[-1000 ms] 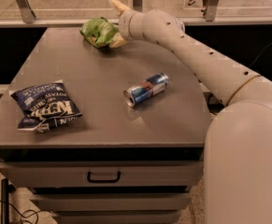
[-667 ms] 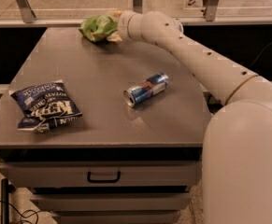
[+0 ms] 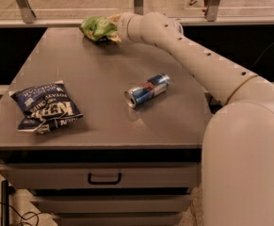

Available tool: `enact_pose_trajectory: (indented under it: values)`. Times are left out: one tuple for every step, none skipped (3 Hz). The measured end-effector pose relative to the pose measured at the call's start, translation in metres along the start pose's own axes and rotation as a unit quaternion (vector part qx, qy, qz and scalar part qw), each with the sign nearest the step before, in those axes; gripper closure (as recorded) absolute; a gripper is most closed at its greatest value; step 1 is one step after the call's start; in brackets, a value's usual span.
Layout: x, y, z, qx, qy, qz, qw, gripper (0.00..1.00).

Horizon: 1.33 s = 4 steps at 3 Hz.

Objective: Pick green rice chip bag

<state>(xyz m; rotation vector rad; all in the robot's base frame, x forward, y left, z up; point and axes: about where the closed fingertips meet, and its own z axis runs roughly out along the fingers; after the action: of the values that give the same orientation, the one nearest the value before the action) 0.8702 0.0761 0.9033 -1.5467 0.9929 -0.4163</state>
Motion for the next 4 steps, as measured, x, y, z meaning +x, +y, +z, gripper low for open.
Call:
enact_pose_trajectory:
  values:
    - [0.001, -0.001, -0.001, 0.003, 0.002, 0.006, 1.0000, 1.00]
    - [0.004, -0.015, -0.012, 0.019, 0.014, 0.029, 0.9993, 1.00]
    - [0.003, -0.048, -0.037, 0.052, 0.024, 0.051, 0.9971, 1.00]
    - [-0.001, -0.076, -0.064, 0.077, 0.027, 0.067, 0.9944, 1.00]
